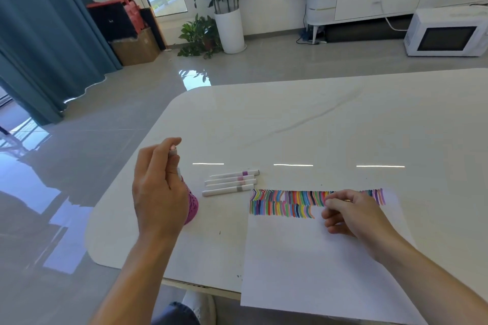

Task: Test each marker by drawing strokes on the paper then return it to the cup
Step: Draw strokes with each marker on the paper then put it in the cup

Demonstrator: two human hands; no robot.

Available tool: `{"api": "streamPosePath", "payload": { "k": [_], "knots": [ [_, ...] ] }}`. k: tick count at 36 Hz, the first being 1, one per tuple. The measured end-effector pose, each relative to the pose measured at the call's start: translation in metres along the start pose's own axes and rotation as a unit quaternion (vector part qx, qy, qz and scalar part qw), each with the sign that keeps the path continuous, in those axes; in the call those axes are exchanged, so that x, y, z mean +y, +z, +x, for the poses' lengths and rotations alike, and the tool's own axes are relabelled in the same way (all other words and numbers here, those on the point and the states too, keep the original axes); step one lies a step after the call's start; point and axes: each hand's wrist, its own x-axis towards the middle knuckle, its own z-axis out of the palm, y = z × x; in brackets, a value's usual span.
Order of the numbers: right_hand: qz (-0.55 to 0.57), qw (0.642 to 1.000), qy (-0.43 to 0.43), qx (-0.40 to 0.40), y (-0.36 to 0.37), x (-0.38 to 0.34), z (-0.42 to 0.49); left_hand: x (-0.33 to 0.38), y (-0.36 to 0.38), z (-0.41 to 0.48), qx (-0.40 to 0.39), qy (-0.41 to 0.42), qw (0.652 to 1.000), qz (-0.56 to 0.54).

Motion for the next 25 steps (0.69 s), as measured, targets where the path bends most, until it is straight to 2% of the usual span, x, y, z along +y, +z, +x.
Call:
{"api": "streamPosePath", "payload": {
  "k": [10,18,25],
  "knots": [
    [-0.006,1.0,-0.006,0.0,0.001,0.0,0.0,-0.015,-0.002,-0.001,-0.059,-0.093,0.993,0.045],
    [-0.024,1.0,-0.01,-0.004,0.002,-0.001,-0.001,-0.023,0.0,-0.003,-0.096,-0.122,0.981,0.119],
    [-0.028,0.999,-0.014,-0.004,0.002,-0.002,-0.002,-0.025,0.003,-0.005,-0.105,-0.119,0.979,0.128]
  ]
}}
